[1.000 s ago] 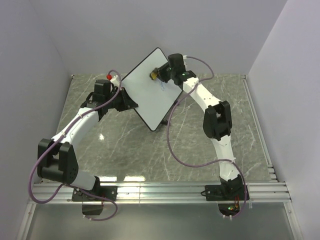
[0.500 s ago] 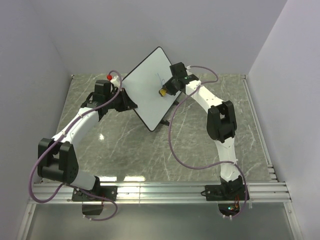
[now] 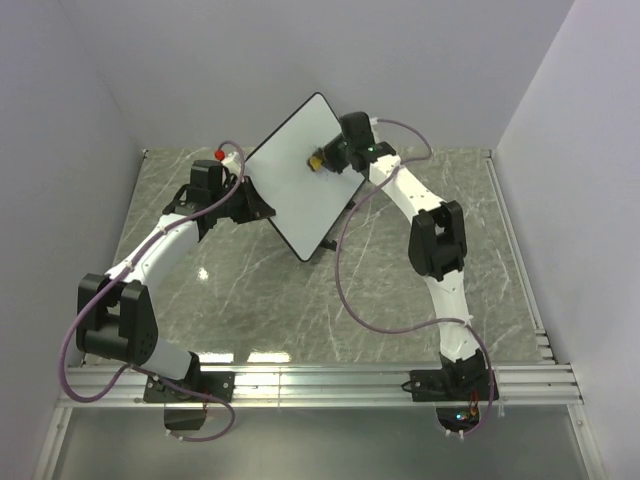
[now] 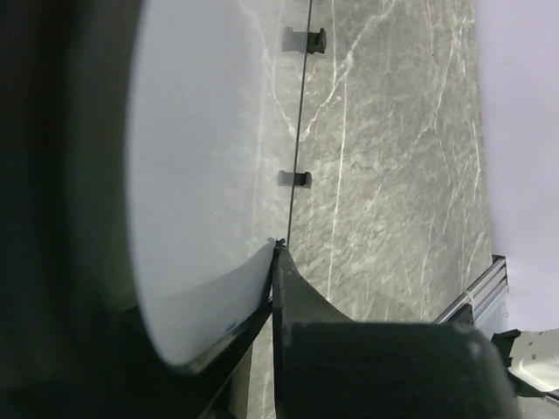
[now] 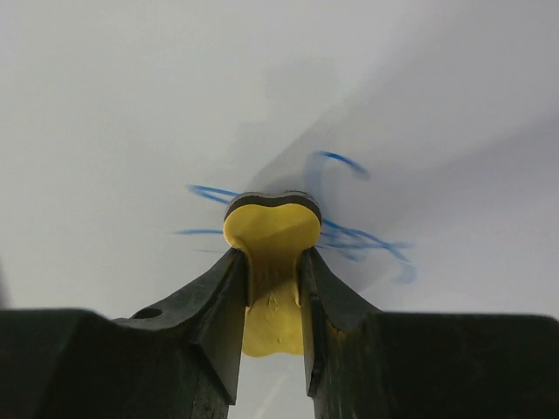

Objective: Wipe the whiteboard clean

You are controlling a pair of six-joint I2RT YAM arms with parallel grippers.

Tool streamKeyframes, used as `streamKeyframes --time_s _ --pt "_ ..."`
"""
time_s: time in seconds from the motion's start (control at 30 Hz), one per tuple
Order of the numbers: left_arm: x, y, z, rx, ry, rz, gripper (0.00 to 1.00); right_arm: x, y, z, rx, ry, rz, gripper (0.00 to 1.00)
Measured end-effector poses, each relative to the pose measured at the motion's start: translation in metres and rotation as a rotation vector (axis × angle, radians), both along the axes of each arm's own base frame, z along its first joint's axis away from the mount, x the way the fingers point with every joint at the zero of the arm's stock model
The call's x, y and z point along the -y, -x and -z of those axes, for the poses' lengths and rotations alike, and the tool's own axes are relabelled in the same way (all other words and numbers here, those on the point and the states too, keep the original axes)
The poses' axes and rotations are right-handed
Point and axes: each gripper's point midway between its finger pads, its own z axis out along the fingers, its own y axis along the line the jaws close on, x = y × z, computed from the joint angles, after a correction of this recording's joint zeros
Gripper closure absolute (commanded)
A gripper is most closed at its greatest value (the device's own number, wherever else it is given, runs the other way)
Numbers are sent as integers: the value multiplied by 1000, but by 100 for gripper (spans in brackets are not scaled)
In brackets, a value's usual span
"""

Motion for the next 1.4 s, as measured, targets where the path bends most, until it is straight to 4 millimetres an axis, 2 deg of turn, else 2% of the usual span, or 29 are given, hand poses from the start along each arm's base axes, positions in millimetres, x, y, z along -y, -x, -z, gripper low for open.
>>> streamKeyframes --time_s 0.1,0.2,0.43,0.57,0.77,0.97,1.17,1.4 --pt "1 -1 1 -6 8 -6 100 -18 -27 -31 91 -89 1 100" --pt "3 -1 1 -13 16 -9 100 -30 -46 -52 156 -179 13 100" --pt "6 0 0 -27 26 -16 100 -30 -50 -48 128 -222 30 100" --pt "6 1 1 -33 27 -19 99 -15 -39 -27 81 -157 28 100" --pt "5 -1 6 -27 8 -10 100 22 -8 25 -62 10 17 100" --pt "9 -6 9 -21 7 -2 100 41 11 49 -160 104 12 100" --pt "15 -9 9 -8 -5 15 100 38 -1 37 -143 80 22 100" --pt "27 -7 10 -8 -22 29 100 16 -55 -14 19 -132 81 100"
